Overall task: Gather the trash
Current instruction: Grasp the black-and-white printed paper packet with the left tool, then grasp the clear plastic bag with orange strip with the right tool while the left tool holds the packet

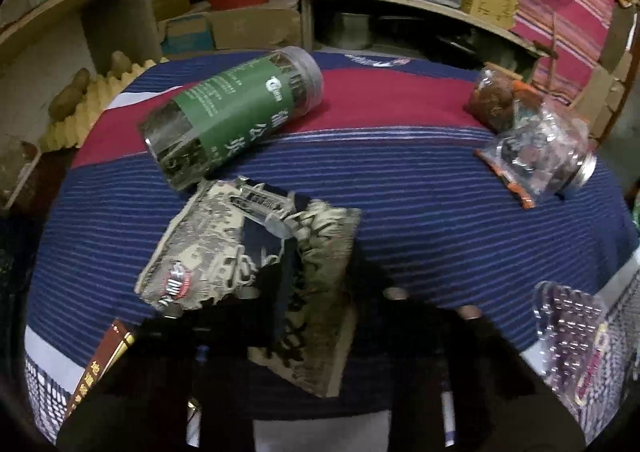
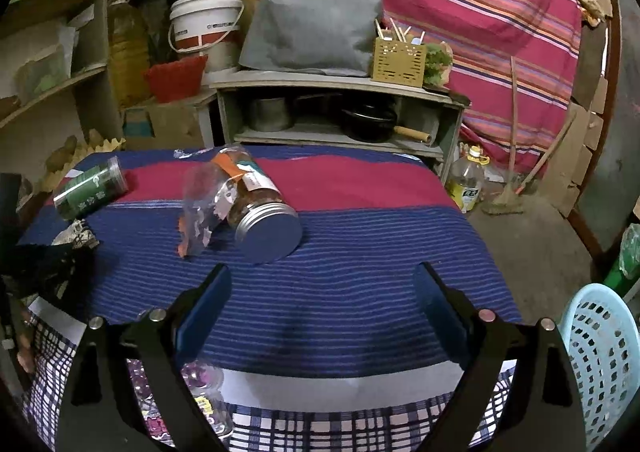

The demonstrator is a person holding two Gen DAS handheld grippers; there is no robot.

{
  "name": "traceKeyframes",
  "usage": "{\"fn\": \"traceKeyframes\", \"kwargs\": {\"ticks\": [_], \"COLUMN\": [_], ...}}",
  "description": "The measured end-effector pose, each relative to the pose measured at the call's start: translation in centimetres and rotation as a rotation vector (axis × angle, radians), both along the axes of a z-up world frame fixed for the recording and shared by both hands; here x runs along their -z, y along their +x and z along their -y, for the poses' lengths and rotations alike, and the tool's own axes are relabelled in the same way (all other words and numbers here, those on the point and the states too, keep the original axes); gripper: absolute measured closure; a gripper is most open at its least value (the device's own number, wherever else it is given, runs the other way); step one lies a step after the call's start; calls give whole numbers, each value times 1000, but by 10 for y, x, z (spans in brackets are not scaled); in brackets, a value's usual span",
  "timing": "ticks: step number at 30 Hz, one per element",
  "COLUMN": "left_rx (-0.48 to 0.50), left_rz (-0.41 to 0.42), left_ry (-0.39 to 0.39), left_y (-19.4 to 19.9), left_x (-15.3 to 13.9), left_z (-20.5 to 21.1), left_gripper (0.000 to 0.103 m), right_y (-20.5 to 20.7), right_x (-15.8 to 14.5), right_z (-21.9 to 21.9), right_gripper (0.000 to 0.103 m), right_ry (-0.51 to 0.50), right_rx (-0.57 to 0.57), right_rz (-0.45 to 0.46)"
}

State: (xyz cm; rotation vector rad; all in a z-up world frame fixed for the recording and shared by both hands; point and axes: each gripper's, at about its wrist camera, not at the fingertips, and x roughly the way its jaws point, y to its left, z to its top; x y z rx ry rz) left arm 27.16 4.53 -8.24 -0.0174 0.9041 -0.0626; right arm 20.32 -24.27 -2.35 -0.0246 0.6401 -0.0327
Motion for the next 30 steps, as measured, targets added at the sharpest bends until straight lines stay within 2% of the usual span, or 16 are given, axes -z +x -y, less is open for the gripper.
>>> {"fn": "traceKeyframes", "kwargs": {"ticks": [5, 9, 15, 22, 26, 27, 29, 30], "left_rx": [20, 34, -11, -48, -57, -57, -56, -57], "left_rz": [35, 112, 204, 199, 192, 193, 190, 190], "left_ry": [41, 42, 32, 7, 32, 38, 37, 36], "left_y": [-7, -19, -29, -23, -19, -19, -18, -18], "left_x": [-13, -40, -67, -68, -65, -65, -64, -64], "left_z": [9, 13, 0, -16, -18, -18, -18, -18], "left_gripper": [86, 86, 86, 86, 86, 86, 86, 86], "right_y": [5, 14, 48, 92, 103, 103, 102, 103], "right_x": [2, -2, -10, 0, 6, 5, 5, 6], "right_z": [-12, -32, -60, -74, -78, -80, -83, -82], "right_gripper": [13, 13, 13, 13, 13, 14, 25, 39], "right_ry": [-5, -4, -29, -84, -113, -130, -146, -145], "right_rx": [-26, -62, -108, -107, -111, -112, -123, -132], "right_rz": [-6, 7, 5, -61, -82, -75, -75, -84]}}
